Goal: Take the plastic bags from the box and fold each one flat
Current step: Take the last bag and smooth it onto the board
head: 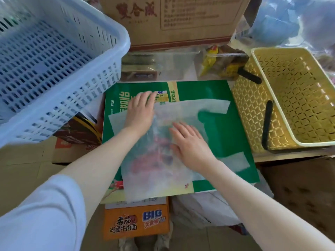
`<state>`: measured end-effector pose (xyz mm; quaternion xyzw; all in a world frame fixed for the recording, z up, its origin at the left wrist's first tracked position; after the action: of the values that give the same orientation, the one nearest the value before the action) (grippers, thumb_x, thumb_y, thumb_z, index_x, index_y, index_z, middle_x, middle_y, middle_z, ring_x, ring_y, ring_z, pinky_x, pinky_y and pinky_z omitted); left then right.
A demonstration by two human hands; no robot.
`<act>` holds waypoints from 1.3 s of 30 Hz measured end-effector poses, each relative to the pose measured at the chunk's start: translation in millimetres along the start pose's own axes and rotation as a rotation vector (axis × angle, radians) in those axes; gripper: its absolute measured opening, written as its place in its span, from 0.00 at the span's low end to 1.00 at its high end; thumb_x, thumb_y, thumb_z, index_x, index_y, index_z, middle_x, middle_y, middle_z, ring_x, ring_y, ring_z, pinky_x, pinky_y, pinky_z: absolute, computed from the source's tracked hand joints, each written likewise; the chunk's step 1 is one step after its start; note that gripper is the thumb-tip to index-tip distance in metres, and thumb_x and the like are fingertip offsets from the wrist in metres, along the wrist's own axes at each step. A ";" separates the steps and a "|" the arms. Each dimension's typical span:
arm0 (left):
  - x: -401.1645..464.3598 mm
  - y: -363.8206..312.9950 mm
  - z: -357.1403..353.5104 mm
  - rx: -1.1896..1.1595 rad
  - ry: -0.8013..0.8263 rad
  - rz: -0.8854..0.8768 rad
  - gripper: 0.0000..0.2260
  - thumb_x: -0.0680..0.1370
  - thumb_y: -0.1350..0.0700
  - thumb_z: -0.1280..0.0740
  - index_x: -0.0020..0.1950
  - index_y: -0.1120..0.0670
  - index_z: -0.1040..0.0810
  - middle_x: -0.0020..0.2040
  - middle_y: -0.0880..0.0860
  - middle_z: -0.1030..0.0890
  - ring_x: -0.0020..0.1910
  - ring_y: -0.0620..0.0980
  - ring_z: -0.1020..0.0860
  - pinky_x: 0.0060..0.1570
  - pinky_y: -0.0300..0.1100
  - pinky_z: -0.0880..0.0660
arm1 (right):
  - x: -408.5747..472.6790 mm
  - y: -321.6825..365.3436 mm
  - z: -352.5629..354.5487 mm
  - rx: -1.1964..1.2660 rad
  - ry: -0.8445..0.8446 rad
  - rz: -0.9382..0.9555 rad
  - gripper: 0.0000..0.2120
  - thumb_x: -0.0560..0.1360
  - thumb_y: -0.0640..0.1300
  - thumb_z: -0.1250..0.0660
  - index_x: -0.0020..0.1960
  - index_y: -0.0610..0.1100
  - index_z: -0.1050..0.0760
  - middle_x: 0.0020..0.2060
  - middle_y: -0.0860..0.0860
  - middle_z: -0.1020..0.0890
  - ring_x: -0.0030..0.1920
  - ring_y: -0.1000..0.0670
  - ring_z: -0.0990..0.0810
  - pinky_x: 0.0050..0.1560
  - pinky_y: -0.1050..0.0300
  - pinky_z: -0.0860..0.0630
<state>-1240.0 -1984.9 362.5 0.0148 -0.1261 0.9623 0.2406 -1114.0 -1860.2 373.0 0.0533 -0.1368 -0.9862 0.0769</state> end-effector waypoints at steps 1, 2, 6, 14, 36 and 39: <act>-7.0 -4.3 -0.7 -0.020 -0.014 -0.025 0.24 0.78 0.65 0.41 0.73 0.59 0.43 0.73 0.59 0.39 0.71 0.58 0.42 0.70 0.52 0.47 | -5.8 7.4 -13.2 0.048 0.097 0.009 0.24 0.79 0.48 0.44 0.72 0.40 0.39 0.73 0.42 0.39 0.74 0.42 0.42 0.73 0.48 0.48; -17.3 -10.1 -1.6 -0.050 -0.007 -0.065 0.25 0.77 0.66 0.41 0.73 0.60 0.43 0.74 0.60 0.41 0.72 0.59 0.43 0.71 0.51 0.50 | -10.7 11.1 -26.7 0.074 0.151 0.010 0.25 0.80 0.51 0.46 0.74 0.42 0.43 0.75 0.44 0.42 0.75 0.44 0.46 0.74 0.49 0.51; -86.2 -16.5 -22.0 -0.079 0.255 -0.186 0.28 0.80 0.46 0.48 0.75 0.57 0.52 0.76 0.55 0.56 0.75 0.53 0.56 0.69 0.43 0.64 | -21.5 12.6 -60.9 0.023 0.193 0.002 0.34 0.76 0.63 0.58 0.76 0.46 0.47 0.76 0.47 0.47 0.76 0.44 0.49 0.73 0.49 0.57; -152.1 38.1 -31.9 0.126 0.401 -0.174 0.47 0.64 0.23 0.63 0.72 0.53 0.66 0.73 0.53 0.67 0.71 0.54 0.69 0.68 0.43 0.71 | -53.0 -37.3 -61.4 -0.091 0.104 -0.352 0.36 0.74 0.66 0.68 0.77 0.49 0.55 0.75 0.50 0.56 0.76 0.47 0.54 0.73 0.50 0.59; -203.2 47.4 26.0 -0.756 0.265 -0.167 0.25 0.78 0.38 0.49 0.61 0.53 0.22 0.57 0.43 0.23 0.58 0.34 0.28 0.58 0.26 0.32 | -81.1 103.2 -32.9 0.024 -0.136 -0.028 0.07 0.67 0.44 0.35 0.43 0.46 0.20 0.39 0.52 0.17 0.37 0.49 0.18 0.35 0.62 0.25; -199.5 59.7 29.6 -0.770 0.321 -0.197 0.32 0.73 0.30 0.53 0.62 0.48 0.24 0.59 0.40 0.25 0.59 0.34 0.29 0.56 0.23 0.34 | -74.1 106.9 -35.0 -0.099 -0.085 -0.008 0.08 0.58 0.41 0.36 0.36 0.47 0.21 0.30 0.54 0.18 0.31 0.49 0.20 0.31 0.65 0.28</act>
<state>-1092.5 -2134.8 359.3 -0.2141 -0.4353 0.8074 0.3358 -1022.2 -1958.7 375.5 0.0079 -0.0908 -0.9934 0.0694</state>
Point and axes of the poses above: each hand's wrist, its own x-axis towards the middle knuckle, its own z-axis out of the back of the hand, y = z × x, the point moved 3 cm from there along x, towards the middle knuckle
